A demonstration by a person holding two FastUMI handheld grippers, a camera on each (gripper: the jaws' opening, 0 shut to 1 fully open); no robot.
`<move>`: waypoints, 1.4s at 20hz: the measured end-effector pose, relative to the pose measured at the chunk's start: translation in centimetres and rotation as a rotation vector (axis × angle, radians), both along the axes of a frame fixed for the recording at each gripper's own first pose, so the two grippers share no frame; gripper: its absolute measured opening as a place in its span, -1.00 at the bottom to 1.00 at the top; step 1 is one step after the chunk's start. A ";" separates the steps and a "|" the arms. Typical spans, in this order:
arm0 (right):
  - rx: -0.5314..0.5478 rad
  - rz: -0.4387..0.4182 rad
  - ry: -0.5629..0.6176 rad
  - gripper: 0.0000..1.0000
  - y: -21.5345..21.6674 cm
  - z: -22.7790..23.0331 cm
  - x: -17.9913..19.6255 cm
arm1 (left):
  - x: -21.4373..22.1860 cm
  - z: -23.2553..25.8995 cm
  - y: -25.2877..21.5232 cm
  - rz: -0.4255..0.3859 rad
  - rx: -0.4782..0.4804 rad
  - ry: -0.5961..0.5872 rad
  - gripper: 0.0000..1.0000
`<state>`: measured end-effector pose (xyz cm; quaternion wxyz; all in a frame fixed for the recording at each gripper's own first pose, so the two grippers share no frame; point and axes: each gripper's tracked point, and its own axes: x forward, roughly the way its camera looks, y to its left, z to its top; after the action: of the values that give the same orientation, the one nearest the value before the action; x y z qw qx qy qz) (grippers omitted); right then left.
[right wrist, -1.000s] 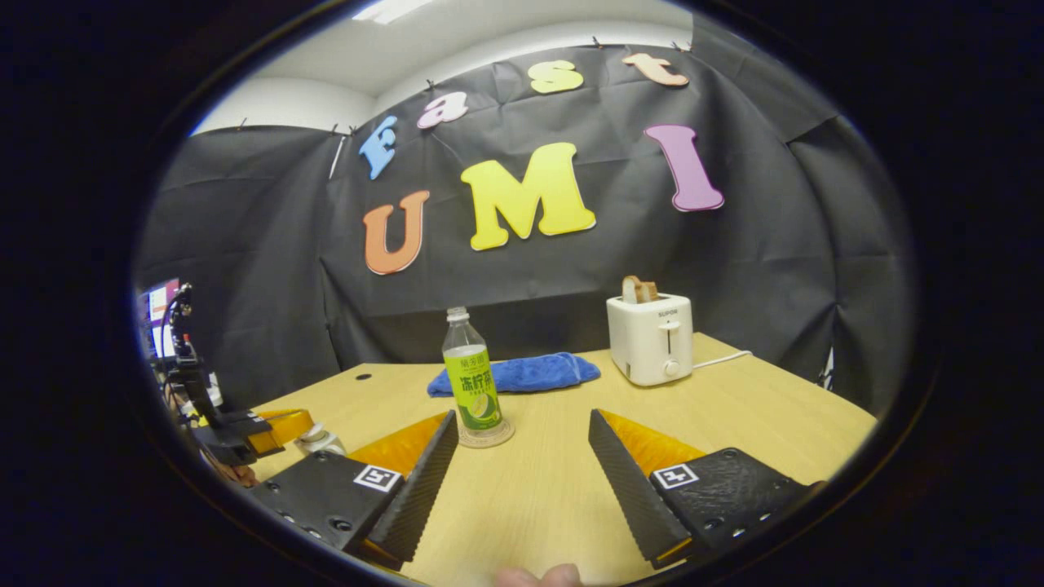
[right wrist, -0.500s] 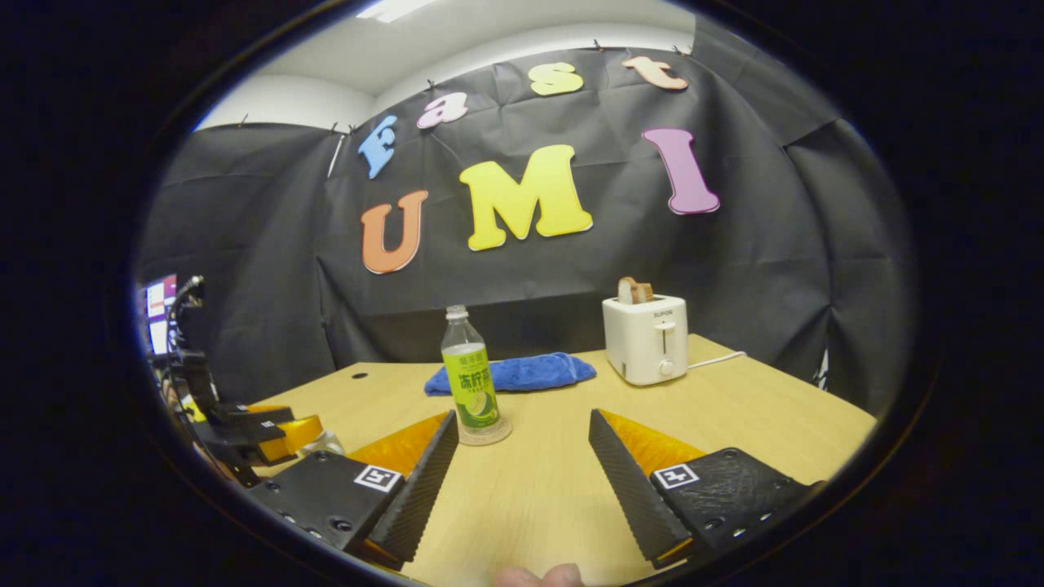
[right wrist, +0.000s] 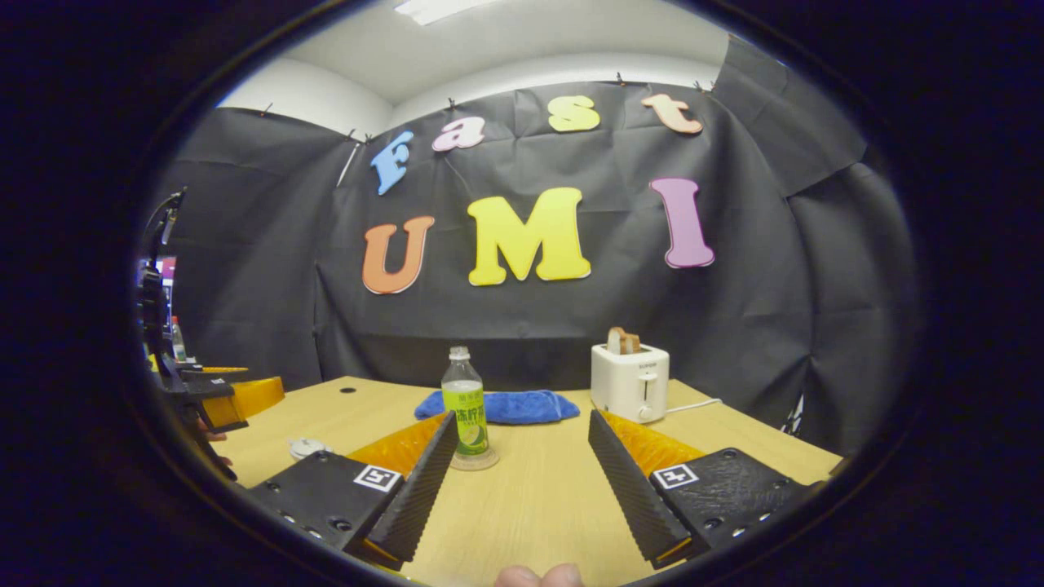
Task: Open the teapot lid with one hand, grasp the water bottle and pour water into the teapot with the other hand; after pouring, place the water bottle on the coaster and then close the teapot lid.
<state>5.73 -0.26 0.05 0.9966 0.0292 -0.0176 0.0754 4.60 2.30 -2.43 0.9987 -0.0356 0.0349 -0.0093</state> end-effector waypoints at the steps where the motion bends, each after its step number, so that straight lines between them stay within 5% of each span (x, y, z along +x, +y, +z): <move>1: -0.013 -0.003 -0.004 0.92 0.0 0.2 -0.4 | -0.6 0.6 -0.3 -0.002 0.005 -0.015 0.92; 12: -0.072 -0.076 -0.057 0.92 1.8 1.6 -5.8 | -4.7 2.9 -1.0 -0.040 0.006 -0.063 0.92; 28: -0.060 -0.101 -0.012 0.91 2.3 1.3 -5.2 | -4.8 2.8 0.0 -0.008 0.001 -0.067 0.93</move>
<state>0.49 2.09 1.38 0.9994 -0.0022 -0.0225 0.0258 -0.20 2.28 0.33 0.9993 -0.0348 0.0014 -0.0144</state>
